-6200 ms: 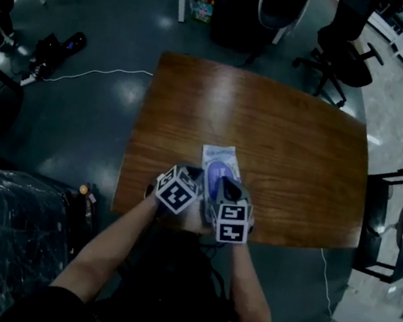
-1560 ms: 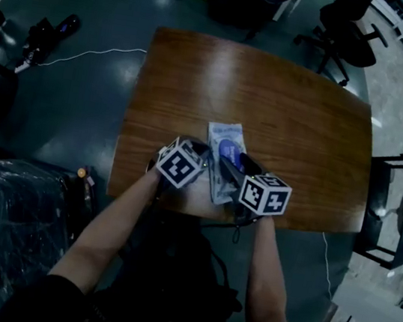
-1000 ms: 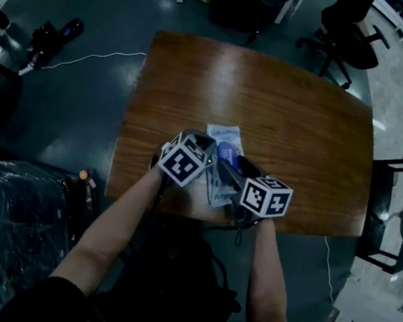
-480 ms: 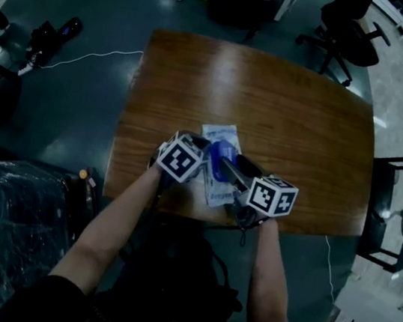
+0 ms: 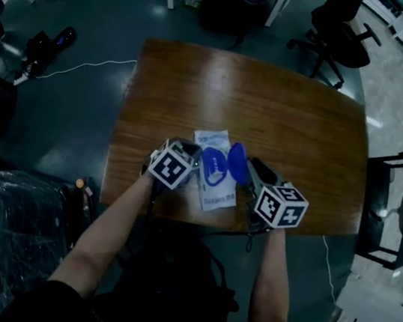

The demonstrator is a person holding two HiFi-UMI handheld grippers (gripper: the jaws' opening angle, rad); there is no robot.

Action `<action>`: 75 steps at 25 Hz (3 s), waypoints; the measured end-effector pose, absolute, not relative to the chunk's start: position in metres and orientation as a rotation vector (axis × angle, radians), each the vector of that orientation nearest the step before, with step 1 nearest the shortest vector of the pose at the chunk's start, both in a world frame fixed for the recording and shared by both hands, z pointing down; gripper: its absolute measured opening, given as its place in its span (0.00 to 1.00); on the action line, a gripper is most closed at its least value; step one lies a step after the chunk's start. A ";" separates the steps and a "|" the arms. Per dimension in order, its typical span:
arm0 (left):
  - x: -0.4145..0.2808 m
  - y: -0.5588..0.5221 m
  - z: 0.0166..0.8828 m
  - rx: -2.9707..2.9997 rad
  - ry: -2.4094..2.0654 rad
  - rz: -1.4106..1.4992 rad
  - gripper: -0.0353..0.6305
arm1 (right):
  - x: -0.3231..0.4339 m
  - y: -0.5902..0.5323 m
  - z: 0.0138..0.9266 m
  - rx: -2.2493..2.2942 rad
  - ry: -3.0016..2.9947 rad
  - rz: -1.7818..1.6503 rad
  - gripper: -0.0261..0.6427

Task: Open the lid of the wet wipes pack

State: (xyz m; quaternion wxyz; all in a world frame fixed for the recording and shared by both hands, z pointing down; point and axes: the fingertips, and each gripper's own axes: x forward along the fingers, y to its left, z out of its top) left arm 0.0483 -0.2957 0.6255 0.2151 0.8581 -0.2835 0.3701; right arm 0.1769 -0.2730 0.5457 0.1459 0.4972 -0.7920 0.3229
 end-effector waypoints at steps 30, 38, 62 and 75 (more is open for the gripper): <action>0.022 -0.206 0.425 2.797 -0.988 0.453 0.06 | 0.095 -0.186 0.403 1.739 -2.448 0.300 0.05; 0.022 -0.166 0.372 2.842 -1.034 0.336 0.06 | 0.072 -0.149 0.336 1.703 -2.626 0.162 0.05; 0.059 -0.075 0.346 2.834 -1.183 0.264 0.06 | 0.097 -0.052 0.316 1.590 -2.772 0.113 0.05; 0.069 -0.060 0.341 2.834 -1.200 0.277 0.06 | 0.108 -0.038 0.310 1.593 -2.791 0.121 0.05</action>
